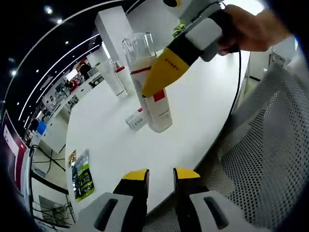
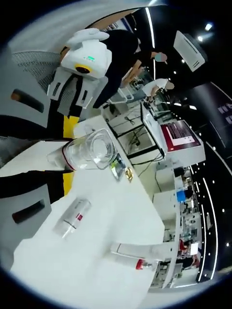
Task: Arrange the skincare products in the storage area until every visible bottle or jar stands upright without overlapping.
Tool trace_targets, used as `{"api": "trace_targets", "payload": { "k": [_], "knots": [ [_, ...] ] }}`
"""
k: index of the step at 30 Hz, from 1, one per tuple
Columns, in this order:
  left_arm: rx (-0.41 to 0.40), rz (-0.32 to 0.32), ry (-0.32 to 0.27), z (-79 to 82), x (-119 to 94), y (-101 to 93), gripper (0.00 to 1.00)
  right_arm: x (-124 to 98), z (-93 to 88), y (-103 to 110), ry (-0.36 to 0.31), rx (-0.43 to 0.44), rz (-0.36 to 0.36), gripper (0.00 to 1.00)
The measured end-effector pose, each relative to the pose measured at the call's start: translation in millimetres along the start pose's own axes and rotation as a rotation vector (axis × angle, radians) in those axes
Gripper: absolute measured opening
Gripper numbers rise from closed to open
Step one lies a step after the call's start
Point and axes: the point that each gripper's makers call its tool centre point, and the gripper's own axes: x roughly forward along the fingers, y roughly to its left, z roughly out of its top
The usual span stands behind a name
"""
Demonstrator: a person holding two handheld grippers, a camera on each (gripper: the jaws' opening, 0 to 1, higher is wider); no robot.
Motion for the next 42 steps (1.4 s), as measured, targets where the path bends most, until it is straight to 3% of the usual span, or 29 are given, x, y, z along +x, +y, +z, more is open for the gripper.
{"api": "trace_targets", "payload": {
  "k": [6, 22, 24, 26, 29, 32, 42],
  "knots": [
    [-0.014, 0.012, 0.013, -2.0, -1, 4.0, 0.2, 4, 2.6, -19, -0.005, 0.015, -0.029, 0.19],
    [-0.027, 0.016, 0.024, -7.0, -1, 3.2, 0.2, 25, 28.9, -39, -0.017, -0.034, -0.087, 0.19],
    [-0.023, 0.015, 0.031, -10.8, 0, 2.2, 0.2, 28, 30.8, -41, -0.015, -0.055, -0.095, 0.19],
    [-0.03, 0.001, 0.081, -18.9, 3, -0.6, 0.2, 32, 35.1, -44, -0.024, -0.055, -0.099, 0.19],
    [-0.016, 0.023, 0.009, -6.2, -1, 2.8, 0.2, 39, 39.0, -49, -0.031, -0.065, -0.104, 0.19],
    [-0.024, 0.011, 0.063, -15.5, 1, 0.3, 0.2, 45, 40.1, -56, -0.028, -0.079, -0.112, 0.19],
    [-0.028, 0.015, 0.046, -12.5, 1, 0.7, 0.2, 53, 57.2, -70, -0.062, -0.065, -0.148, 0.19]
  ]
}}
